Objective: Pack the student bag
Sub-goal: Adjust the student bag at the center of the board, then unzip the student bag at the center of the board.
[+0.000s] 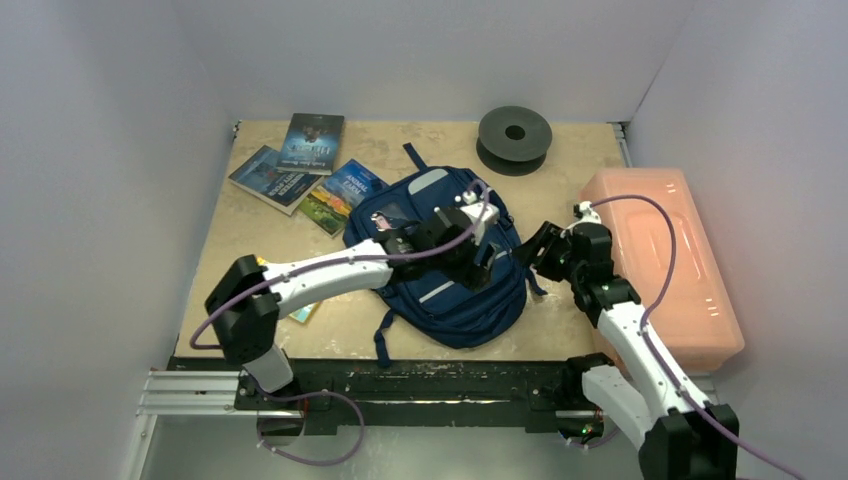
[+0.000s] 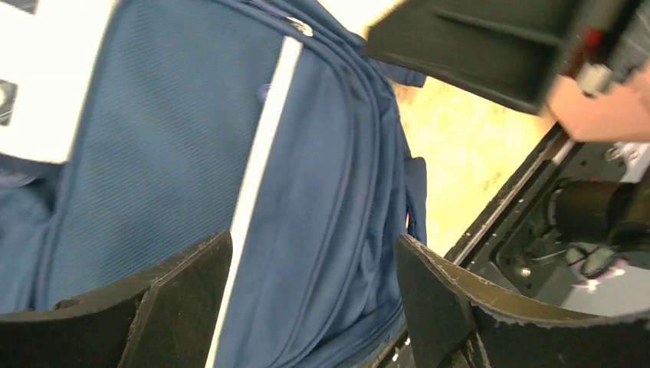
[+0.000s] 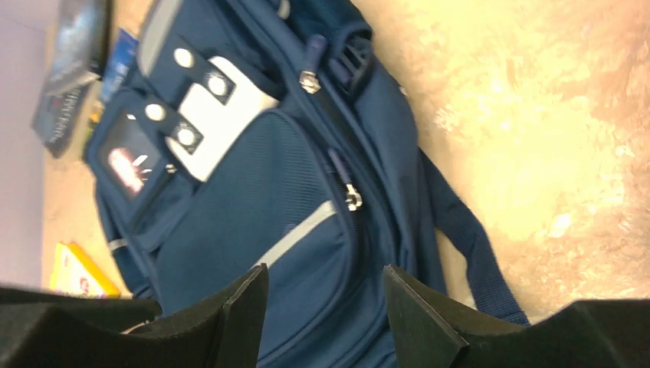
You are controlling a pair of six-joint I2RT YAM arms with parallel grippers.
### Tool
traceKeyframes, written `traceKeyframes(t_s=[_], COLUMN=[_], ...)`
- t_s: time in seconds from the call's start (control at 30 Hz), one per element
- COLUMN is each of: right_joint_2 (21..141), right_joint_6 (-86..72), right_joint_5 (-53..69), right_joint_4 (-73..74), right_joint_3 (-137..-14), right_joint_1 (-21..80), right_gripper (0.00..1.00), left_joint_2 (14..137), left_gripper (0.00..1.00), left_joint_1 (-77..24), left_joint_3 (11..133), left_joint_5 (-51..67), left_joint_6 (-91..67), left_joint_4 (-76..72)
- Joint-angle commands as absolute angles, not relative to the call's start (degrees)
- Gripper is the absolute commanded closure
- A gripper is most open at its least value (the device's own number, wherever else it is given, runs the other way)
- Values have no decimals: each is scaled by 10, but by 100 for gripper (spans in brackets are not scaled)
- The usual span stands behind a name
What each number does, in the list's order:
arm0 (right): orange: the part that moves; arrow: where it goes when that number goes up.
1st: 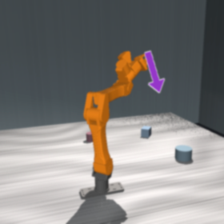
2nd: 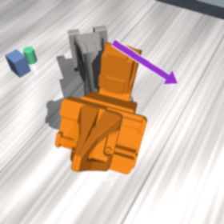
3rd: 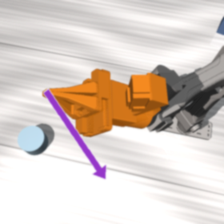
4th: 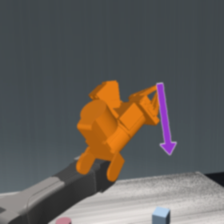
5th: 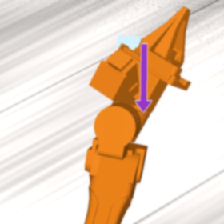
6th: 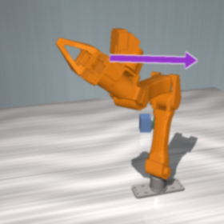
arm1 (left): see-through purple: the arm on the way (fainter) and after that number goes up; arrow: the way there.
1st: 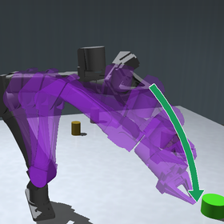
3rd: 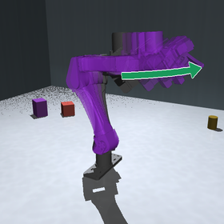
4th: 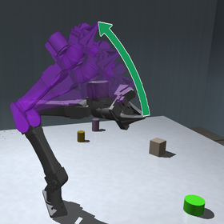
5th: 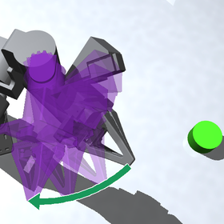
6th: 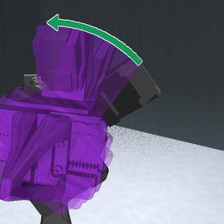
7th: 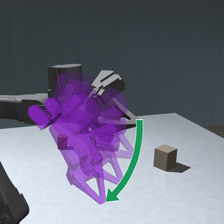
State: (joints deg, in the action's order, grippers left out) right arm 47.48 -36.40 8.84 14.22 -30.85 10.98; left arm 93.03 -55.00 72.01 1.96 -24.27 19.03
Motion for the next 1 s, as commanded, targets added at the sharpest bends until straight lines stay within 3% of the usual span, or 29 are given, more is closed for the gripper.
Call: traceKeyframes(t_s=[0.0, 0.27, 0.43, 0.5, 0.7, 0.97], right_joint_2=[543, 680, 748, 772, 813, 886], right_joint_6=[-343, -271, -240, -223, -206, -170], right_joint_5=[118, 154, 151, 93, -26, -13], right_joint_4=[133, 105, 112, 133, 179, 215], right_joint_3=[-331, -413, -469, -496, -577, -637], right_joint_1=[75, 62, 71, 107, 164, 172], right_gripper=[40, 59, 73, 74, 67, 67], left_joint_2=[1003, 1092, 1087, 1068, 1053, 1053], left_gripper=[22, 27, 53, 59, 61, 64], left_joint_1=[-607, -630, -614, -610, -610, -609], left_joint_3=[751, 782, 748, 722, 699, 676], left_joint_5=[-80, -176, -192, -174, -135, -105], left_joint_6=[-181, -161, -209, -222, -238, -249], left_joint_4=[130, 139, 151, 124, 93, 67])
